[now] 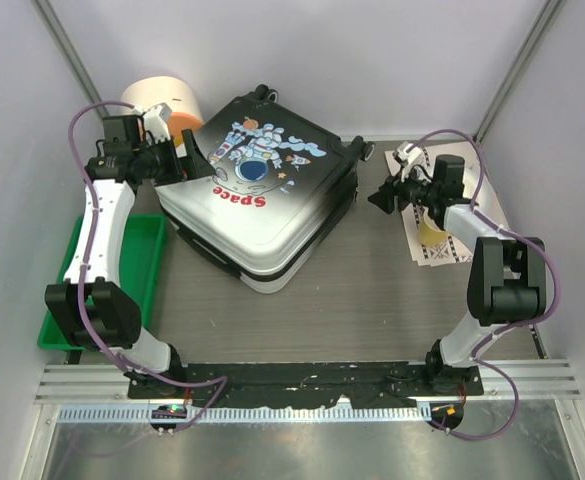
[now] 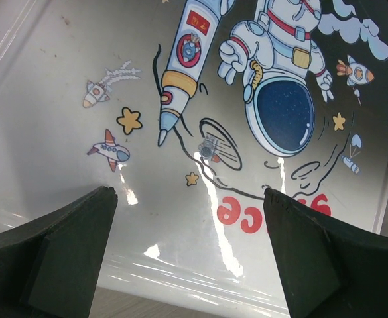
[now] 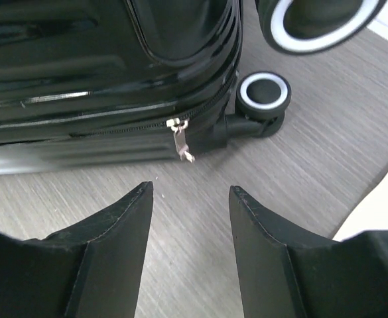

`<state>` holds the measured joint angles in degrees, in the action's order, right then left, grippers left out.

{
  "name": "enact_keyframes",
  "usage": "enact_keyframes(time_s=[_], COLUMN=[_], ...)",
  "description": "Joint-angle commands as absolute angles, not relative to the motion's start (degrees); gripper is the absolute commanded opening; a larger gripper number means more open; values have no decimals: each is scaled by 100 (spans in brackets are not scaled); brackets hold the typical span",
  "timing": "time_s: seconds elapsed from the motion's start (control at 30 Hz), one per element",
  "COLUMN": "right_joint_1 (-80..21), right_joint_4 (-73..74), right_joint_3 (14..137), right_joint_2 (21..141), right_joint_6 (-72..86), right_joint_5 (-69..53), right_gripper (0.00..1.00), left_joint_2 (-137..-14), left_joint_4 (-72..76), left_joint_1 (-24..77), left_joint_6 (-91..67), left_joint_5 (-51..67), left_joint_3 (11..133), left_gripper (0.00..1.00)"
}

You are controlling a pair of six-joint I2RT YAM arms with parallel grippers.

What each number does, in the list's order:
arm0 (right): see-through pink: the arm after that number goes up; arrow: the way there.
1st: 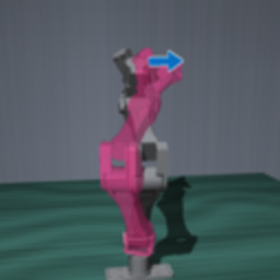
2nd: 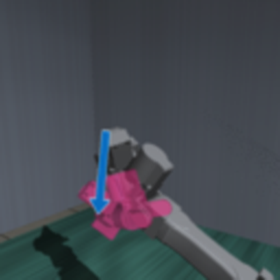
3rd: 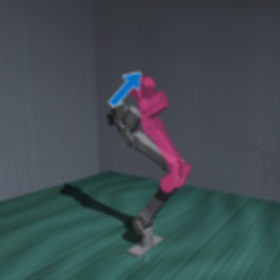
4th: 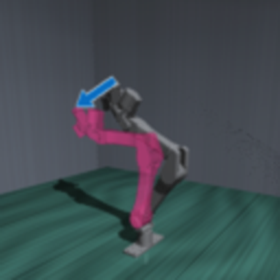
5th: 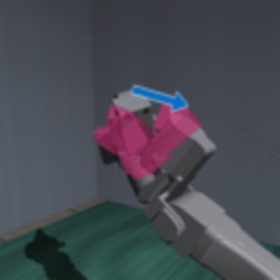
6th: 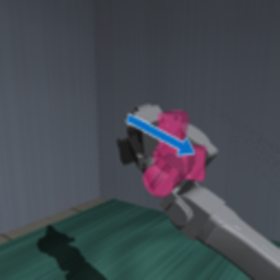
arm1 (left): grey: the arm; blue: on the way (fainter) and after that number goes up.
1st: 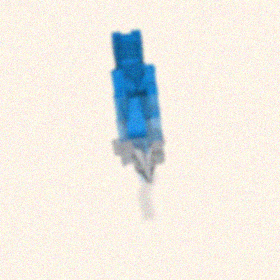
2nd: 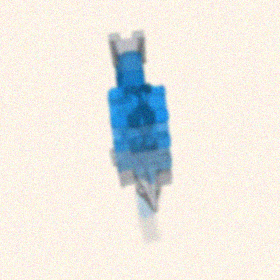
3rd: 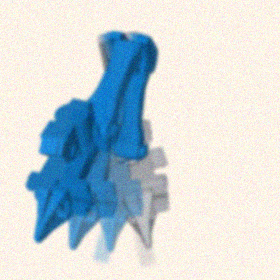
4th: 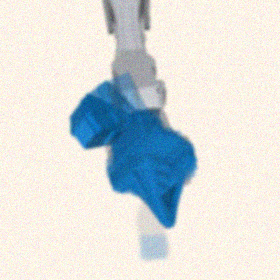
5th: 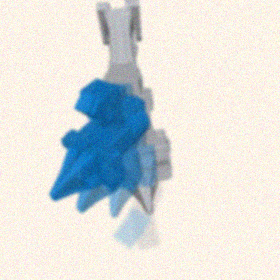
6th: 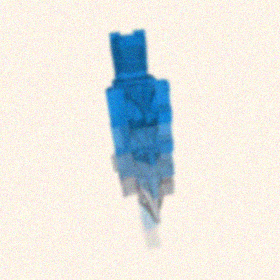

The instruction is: Open, take out, and arrange the luggage

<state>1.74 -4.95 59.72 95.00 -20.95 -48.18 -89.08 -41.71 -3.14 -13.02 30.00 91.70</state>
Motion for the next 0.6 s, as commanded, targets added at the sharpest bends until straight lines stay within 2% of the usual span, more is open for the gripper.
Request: enact_keyframes(time_s=[0.0,0.4,0.47,0.57], right_joint_1=[0,-571,-580,-580], right_joint_4=[-1739,-2134,-2241,-2478], right_joint_3=[6073,6179,6135,6056], right_joint_2=[9694,10265,10318,10371], right_joint_6=[-1776,-2223,-2285,-2417], right_joint_5=[-5071,-4790,-4650,-4535], right_gripper=[55,53,50,39], left_joint_2=[-8631,-8552,-8517,-8482], left_joint_4=[-3946,-4034,-4052,-4043], left_joint_1=[-343,-343,-343,-343], left_joint_6=[-1283,-1134,-1108,-1055], left_joint_5=[3138,3111,3103,3102], left_joint_3=[9079,9044,9044,9018], left_gripper=[97,97,97,97])
